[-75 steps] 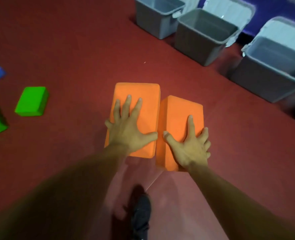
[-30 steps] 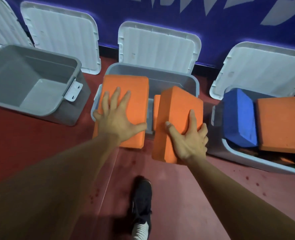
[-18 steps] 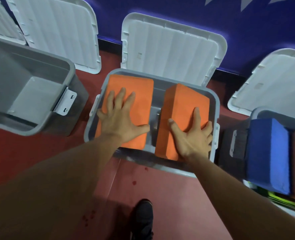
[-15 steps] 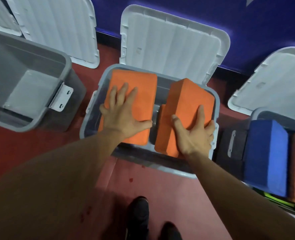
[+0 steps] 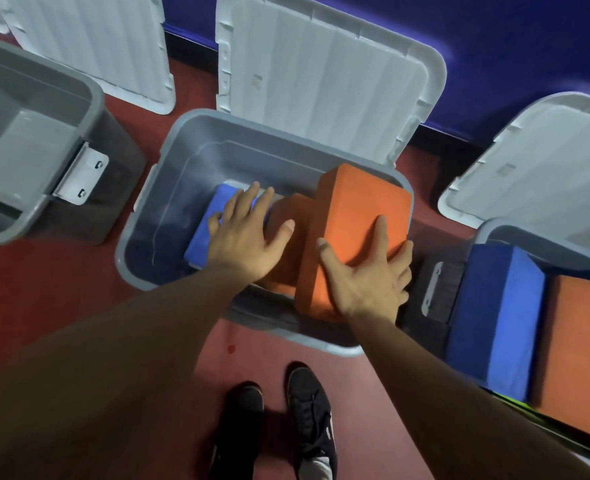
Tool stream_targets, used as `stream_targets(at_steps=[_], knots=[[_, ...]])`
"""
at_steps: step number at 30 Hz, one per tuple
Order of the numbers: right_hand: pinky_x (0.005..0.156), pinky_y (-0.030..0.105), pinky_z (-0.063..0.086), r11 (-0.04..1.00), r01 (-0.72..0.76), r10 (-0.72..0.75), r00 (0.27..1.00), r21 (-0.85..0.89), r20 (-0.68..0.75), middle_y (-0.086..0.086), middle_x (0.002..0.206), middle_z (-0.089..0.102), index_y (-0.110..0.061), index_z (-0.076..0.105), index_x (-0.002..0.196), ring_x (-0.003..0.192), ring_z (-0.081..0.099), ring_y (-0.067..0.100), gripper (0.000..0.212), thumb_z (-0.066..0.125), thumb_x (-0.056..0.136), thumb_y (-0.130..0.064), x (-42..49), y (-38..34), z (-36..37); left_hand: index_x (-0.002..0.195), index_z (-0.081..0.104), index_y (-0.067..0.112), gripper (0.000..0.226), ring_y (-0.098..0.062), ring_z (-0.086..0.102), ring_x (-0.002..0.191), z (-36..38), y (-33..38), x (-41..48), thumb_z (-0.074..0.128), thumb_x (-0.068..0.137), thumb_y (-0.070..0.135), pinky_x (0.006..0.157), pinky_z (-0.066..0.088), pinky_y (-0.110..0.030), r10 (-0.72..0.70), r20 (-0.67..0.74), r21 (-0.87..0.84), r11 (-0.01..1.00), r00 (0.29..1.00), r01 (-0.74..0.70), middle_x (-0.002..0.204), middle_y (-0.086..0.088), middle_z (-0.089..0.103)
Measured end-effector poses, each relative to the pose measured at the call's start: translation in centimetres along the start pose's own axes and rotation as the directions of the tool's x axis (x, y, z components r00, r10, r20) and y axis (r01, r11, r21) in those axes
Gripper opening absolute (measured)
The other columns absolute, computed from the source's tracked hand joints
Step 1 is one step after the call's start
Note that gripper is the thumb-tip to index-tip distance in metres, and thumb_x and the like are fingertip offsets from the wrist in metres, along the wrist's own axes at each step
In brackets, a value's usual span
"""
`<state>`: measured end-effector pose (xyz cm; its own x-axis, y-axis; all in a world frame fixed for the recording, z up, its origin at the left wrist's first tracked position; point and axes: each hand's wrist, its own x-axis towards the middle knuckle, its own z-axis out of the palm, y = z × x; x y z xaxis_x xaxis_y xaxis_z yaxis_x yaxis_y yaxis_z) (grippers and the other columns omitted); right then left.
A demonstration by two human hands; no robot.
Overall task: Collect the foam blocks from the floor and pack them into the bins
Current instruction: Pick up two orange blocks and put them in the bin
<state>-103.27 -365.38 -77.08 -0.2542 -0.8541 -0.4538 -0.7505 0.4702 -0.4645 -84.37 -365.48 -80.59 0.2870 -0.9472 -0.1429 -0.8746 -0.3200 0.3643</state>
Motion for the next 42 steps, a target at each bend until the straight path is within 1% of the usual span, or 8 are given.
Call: stream_targets(at_steps=[6, 12, 18, 22, 27, 30, 36, 42], knots=[[0.121, 0.060, 0.010, 0.998, 0.044, -0.045, 0.998, 0.038, 0.037, 0.006, 0.169, -0.002, -0.052, 0.007, 0.155, 0.153, 0.007, 0.036, 0.112, 0.058, 0.064, -0.092, 0.2, -0.3, 1.4, 0.139, 0.060, 0.016, 0.066, -0.034, 0.054, 0.130, 1.2, -1.8, -1.3, 0.042, 0.094, 0.060, 0.100, 0.045, -0.051, 0.047, -0.183, -0.018, 0.999, 0.982, -0.051, 0.146, -0.011, 0.055], [0.122, 0.059, 0.006, 0.999, 0.041, -0.039, 0.997, -0.028, 0.068, 0.014, 0.168, 0.007, -0.049, 0.011, 0.158, 0.155, 0.006, 0.034, 0.108, 0.061, 0.069, -0.087, 0.7, -0.4, 2.6, 0.139, 0.060, 0.016, 0.068, -0.035, 0.053, 0.132, 0.7, -2.4, -2.3, 0.041, 0.093, 0.061, 0.101, 0.044, -0.053, 0.018, -0.152, 0.009, 1.000, 0.988, -0.017, 0.146, -0.011, 0.055], [0.122, 0.056, 0.009, 0.956, 0.270, -0.253, 0.958, -0.117, 0.138, 0.013, 0.168, 0.009, -0.047, 0.012, 0.159, 0.155, 0.005, 0.030, 0.086, 0.050, 0.087, -0.075, -0.5, -2.9, 3.4, 0.138, 0.058, 0.010, 0.069, -0.036, 0.056, 0.127, -1.9, -3.8, -2.9, 0.041, 0.096, 0.062, 0.097, 0.049, -0.053, 0.095, -0.162, -0.027, 0.995, 0.982, -0.101, 0.144, -0.016, 0.056], [0.121, 0.055, 0.012, 0.879, 0.443, -0.411, 0.891, -0.176, 0.193, 0.011, 0.168, 0.012, -0.046, 0.017, 0.159, 0.155, 0.008, 0.029, 0.077, 0.051, 0.093, -0.065, -2.5, -6.0, 5.3, 0.134, 0.058, 0.000, 0.064, -0.040, 0.063, 0.118, -3.5, -7.3, -4.7, 0.048, 0.100, 0.053, 0.090, 0.053, -0.054, 0.187, -0.328, 0.019, 0.981, 0.926, -0.191, 0.137, -0.022, 0.059], [0.109, 0.060, 0.034, 0.633, 0.723, -0.677, 0.691, -0.279, 0.253, 0.023, 0.156, 0.037, -0.031, 0.038, 0.155, 0.143, 0.036, 0.044, 0.070, 0.045, 0.092, -0.061, -9.1, -9.4, 10.3, 0.143, 0.055, 0.010, 0.067, -0.033, 0.055, 0.131, -6.4, -14.0, -11.1, 0.038, 0.101, 0.060, 0.101, 0.046, -0.048, 0.001, -0.368, 0.003, 1.000, 0.930, 0.000, 0.147, -0.014, 0.054], [0.109, 0.060, 0.035, 0.485, 0.833, -0.761, 0.551, -0.265, 0.342, 0.027, 0.154, 0.039, -0.030, 0.037, 0.156, 0.141, 0.037, 0.046, 0.076, 0.034, 0.090, -0.068, -15.0, -11.2, 13.9, 0.145, 0.053, 0.010, 0.068, -0.033, 0.052, 0.133, -8.7, -19.2, -17.1, 0.039, 0.100, 0.059, 0.104, 0.042, -0.045, -0.121, -0.397, -0.016, 0.992, 0.910, 0.125, 0.149, -0.013, 0.051], [0.118, 0.054, 0.025, 0.225, 0.958, -0.802, 0.286, -0.179, 0.524, 0.022, 0.159, 0.033, -0.031, 0.031, 0.158, 0.147, 0.029, 0.042, 0.069, 0.047, 0.097, -0.059, -31.8, -11.1, 22.7, 0.157, 0.033, 0.021, 0.072, -0.030, 0.032, 0.148, -12.0, -30.0, -34.4, 0.034, 0.097, 0.062, 0.112, 0.028, -0.046, -0.467, -0.366, -0.129, 0.882, 0.805, 0.453, 0.164, -0.007, 0.030], [0.121, 0.053, 0.017, 0.041, 0.998, -0.720, 0.059, -0.042, 0.692, 0.016, 0.166, 0.020, -0.038, 0.015, 0.160, 0.152, 0.017, 0.038, 0.069, 0.035, 0.098, -0.060, -53.4, -6.3, 31.5, 0.158, 0.030, 0.017, 0.072, -0.034, 0.036, 0.145, -13.8, -39.7, -57.2, 0.037, 0.098, 0.056, 0.109, 0.032, -0.050, -0.650, -0.319, -0.108, 0.748, 0.690, 0.655, 0.163, -0.011, 0.031]])
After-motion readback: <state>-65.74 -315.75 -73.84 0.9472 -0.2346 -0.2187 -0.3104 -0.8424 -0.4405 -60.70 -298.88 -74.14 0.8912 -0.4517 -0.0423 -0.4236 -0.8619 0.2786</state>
